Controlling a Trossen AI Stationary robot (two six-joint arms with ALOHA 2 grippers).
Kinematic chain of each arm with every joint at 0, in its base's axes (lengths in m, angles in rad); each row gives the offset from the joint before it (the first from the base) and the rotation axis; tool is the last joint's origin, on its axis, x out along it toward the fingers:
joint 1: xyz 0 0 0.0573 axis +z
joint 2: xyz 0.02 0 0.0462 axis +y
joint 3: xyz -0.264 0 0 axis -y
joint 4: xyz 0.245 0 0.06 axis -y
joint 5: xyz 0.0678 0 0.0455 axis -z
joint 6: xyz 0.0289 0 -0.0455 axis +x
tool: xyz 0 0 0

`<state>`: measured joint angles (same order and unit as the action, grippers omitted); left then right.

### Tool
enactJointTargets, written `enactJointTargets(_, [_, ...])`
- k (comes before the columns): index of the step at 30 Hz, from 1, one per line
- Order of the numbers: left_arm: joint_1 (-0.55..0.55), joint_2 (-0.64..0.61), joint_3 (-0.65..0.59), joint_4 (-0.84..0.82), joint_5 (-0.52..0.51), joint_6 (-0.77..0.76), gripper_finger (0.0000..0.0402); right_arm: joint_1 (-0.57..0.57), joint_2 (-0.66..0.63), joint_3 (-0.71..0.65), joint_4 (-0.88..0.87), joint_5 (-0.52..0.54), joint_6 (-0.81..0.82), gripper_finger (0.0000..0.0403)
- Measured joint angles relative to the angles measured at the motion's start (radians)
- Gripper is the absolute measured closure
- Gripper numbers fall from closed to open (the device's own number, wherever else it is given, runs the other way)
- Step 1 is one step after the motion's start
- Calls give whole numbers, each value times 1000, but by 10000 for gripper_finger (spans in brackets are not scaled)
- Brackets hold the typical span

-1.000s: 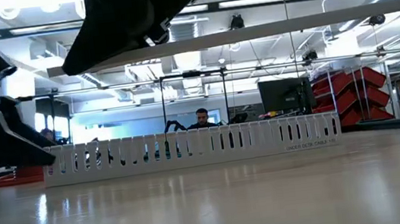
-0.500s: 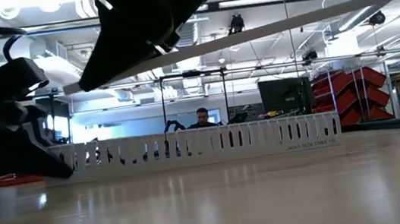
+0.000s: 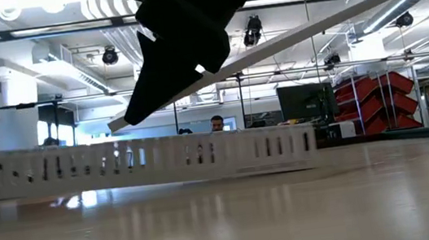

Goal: Ziptie cables
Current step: Close the white cable duct lid

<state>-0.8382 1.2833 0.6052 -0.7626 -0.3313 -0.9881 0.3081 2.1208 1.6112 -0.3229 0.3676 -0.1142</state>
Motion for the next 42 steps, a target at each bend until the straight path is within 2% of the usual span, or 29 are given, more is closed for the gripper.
enactJointTargets(5, [-1,-69,67,-139,133,-120,357,-10,0,-2,26,8,-57,183])
enactJointTargets(9, [-1,-96,121,-271,231,-219,311,-24,-1,-33,85,20,-96,183])
enactJointTargets(11, [-1,-98,149,-320,248,-250,286,-31,-2,-69,144,17,-123,183])
enactJointTargets(12, [-1,-100,163,-349,235,-259,273,-35,-2,-89,170,17,-138,183])
enactJointTargets(14, [1,-103,191,-344,141,-258,249,-37,-8,-124,201,14,-149,183])
enactJointTargets(17, [1,-97,227,-297,-93,-227,215,-37,-61,-188,236,-30,-152,183])
enactJointTargets(20, [10,-95,241,-164,-312,-115,187,-35,-149,-310,343,-66,-150,183])
enactJointTargets(25, [132,-92,225,83,-363,85,170,-56,-287,-576,584,-100,-141,183])
enactJointTargets(28, [231,-87,181,252,-348,210,174,-63,-350,-675,694,-149,-134,183])
enactJointTargets(33, [395,-77,66,617,-190,383,172,-75,-372,-739,699,-193,-105,183])
enactJointTargets(37, [449,-48,-13,861,-146,470,150,-74,-373,-754,691,-198,-86,183])
enactJointTargets(42, [451,19,-42,949,-147,451,96,-81,-372,-755,691,-198,-54,182])
